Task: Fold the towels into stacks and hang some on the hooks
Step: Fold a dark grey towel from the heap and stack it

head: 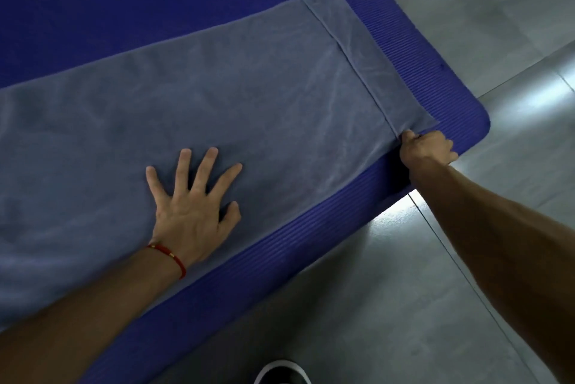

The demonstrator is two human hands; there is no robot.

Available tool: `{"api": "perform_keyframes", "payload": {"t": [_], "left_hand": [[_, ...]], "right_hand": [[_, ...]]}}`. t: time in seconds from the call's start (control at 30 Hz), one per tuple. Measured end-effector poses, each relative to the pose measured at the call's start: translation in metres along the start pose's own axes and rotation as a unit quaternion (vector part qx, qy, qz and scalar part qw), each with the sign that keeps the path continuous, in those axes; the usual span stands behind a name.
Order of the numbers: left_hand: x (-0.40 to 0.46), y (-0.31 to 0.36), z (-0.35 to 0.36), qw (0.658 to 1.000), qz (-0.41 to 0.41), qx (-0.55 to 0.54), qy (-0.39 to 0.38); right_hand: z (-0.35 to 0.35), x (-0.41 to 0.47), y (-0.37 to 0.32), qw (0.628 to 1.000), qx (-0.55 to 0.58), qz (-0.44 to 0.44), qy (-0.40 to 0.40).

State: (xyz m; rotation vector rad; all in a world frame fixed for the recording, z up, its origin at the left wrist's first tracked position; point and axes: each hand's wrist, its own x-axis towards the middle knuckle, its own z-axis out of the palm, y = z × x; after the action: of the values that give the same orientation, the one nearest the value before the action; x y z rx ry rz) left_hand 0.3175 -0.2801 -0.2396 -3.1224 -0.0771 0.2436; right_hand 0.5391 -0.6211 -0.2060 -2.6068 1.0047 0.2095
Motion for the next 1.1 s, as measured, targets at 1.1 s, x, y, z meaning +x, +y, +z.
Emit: {"api": "perform_keyframes", "payload": {"t": [1.1], "left_hand": [[0.156, -0.149, -0.010, 0.969, -0.244, -0.037, 0.000]], "right_hand": [[0.137, -0.060, -0.272, 0.924, -0.160, -0.345, -0.032]]}}
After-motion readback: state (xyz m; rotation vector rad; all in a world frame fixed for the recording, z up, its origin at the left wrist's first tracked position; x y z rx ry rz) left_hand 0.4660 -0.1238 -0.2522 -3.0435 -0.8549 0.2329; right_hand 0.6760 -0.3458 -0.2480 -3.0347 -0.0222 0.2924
